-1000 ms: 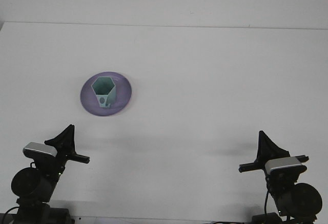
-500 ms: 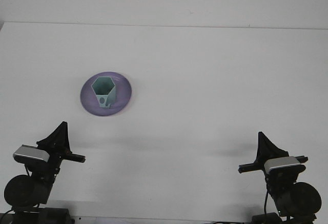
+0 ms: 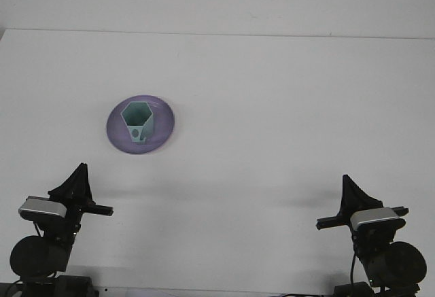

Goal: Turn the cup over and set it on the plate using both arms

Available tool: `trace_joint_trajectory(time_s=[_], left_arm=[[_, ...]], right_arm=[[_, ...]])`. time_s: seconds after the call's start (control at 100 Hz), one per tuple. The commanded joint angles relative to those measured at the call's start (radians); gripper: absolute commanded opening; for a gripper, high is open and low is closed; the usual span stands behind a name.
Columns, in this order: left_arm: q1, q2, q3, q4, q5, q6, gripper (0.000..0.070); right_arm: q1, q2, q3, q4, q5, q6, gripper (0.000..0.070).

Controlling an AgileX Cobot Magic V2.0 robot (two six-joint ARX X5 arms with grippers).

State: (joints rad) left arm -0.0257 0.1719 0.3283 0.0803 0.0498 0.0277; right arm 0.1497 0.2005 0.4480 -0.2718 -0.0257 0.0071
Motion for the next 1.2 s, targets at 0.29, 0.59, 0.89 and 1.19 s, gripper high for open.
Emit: trace_joint_trajectory(time_s=[0.29, 0.59, 0.89, 1.19], left_arm=[[0.058, -0.171, -0.284, 0.102, -0.031, 0.005, 0.0012], [0.064, -0.169, -0.315, 0.103, -0.027, -0.021, 0.0012], [0.064, -0.169, -0.314, 0.101, -0.027, -0.025, 0.0012], [0.065, -0.169, -0.314, 0.101, -0.027, -0.025, 0.0012]], right_arm=[[0.001, 0.003, 0.006, 0.010, 0.000, -0.004, 0.0000], [0.001, 0.003, 0.006, 0.010, 0.000, -0.003, 0.0000], [0.001, 0.003, 0.006, 0.010, 0.000, -0.004, 0.0000], [0.001, 0.003, 0.006, 0.011, 0.002, -0.005, 0.0000]])
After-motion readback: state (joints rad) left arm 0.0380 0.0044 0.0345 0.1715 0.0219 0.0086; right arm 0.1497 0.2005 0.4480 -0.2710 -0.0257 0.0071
